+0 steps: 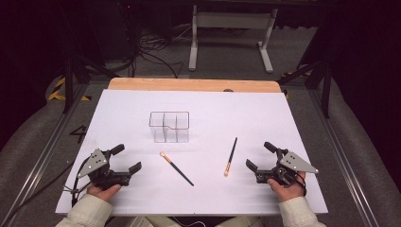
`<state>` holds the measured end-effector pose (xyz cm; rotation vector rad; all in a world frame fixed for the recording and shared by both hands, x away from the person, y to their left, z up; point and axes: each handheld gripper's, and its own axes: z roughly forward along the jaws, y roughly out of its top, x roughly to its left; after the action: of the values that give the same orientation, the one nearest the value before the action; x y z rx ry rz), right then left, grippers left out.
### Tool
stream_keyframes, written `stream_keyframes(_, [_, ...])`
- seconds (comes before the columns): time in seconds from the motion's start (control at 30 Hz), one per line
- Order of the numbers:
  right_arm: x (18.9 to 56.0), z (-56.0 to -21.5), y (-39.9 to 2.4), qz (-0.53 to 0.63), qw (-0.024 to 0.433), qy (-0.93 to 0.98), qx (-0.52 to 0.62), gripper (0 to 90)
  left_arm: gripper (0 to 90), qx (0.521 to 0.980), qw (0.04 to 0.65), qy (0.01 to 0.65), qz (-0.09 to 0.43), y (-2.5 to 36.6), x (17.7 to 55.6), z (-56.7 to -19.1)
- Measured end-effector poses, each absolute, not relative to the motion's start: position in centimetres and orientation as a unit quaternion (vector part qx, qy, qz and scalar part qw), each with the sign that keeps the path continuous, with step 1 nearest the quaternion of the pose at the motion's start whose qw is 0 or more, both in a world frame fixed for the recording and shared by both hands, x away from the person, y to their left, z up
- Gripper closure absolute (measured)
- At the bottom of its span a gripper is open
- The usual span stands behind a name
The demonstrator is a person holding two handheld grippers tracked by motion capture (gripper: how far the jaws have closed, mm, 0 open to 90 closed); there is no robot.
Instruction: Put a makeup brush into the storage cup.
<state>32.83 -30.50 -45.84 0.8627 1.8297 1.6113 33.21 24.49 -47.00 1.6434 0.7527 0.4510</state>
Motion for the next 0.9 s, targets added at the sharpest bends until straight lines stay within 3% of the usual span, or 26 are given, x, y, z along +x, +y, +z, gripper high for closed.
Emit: stream_keyframes(0.9, [33.1,-44.4,-28.9,0.627,0.246,0.675,0.300,1.7,3.7,0.699,0.600,0.324,0.218,24.8,32.5,-46.0])
